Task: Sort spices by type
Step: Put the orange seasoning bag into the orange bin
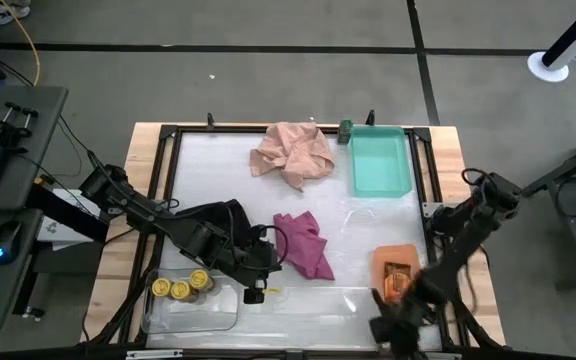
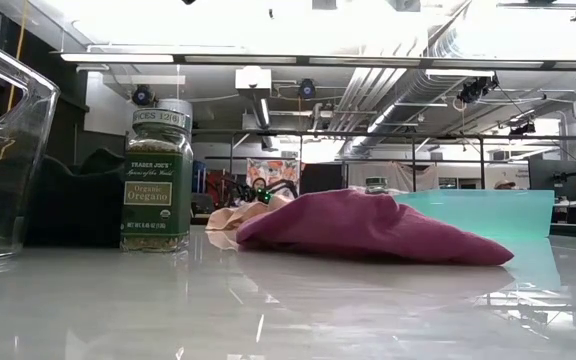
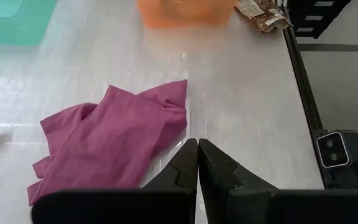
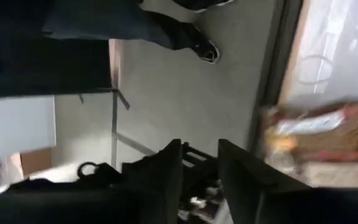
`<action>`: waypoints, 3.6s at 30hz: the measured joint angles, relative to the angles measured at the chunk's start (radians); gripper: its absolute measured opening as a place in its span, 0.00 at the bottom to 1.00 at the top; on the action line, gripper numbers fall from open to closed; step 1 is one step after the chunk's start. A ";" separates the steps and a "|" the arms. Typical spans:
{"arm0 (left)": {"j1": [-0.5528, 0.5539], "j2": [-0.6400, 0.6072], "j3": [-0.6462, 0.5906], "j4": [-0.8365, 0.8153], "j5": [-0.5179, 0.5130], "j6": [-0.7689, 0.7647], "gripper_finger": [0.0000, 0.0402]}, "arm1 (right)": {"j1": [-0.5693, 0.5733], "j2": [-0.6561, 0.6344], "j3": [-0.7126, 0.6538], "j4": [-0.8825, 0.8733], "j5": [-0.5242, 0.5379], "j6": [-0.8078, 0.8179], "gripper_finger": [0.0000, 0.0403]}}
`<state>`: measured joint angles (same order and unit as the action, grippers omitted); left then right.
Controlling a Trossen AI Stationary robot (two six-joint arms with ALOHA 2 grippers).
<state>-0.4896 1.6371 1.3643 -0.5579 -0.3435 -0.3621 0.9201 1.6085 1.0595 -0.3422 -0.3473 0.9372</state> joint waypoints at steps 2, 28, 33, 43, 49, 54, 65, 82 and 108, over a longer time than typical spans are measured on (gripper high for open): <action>0.000 0.000 0.000 0.000 0.000 0.005 0.00 | 0.052 0.000 0.000 -0.003 0.065 0.074 0.28; 0.000 0.000 0.000 0.001 0.000 -0.002 0.00 | 0.052 0.164 0.005 -0.075 0.281 -0.015 0.68; 0.000 0.000 0.000 0.001 0.000 -0.002 0.00 | 0.054 0.209 -0.001 -0.093 0.315 -0.087 0.68; 0.000 0.000 0.000 -0.004 0.000 -0.002 0.00 | 0.053 0.232 0.003 -0.103 0.331 -0.108 0.68; 0.000 0.000 0.000 -0.004 0.000 -0.002 0.00 | 0.053 0.234 0.018 -0.127 0.337 -0.123 0.47; 0.000 -0.002 0.000 -0.004 0.016 -0.001 0.00 | 0.050 0.240 0.106 -0.204 0.343 -0.193 0.14; 0.044 -0.024 0.002 0.010 0.043 0.059 0.00 | -0.007 0.171 0.518 -0.703 0.661 -0.219 0.05; 0.148 0.289 0.002 0.559 0.144 0.048 0.00 | -0.089 -0.370 -0.014 -1.104 0.668 0.797 0.05; 0.282 0.714 0.192 0.822 0.245 0.006 0.00 | -0.081 -0.436 -0.309 -0.560 0.436 0.967 0.05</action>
<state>-0.2072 2.3508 1.5562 0.2640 -0.0985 -0.3561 0.8395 1.1728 0.7502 -0.9024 0.0883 1.9046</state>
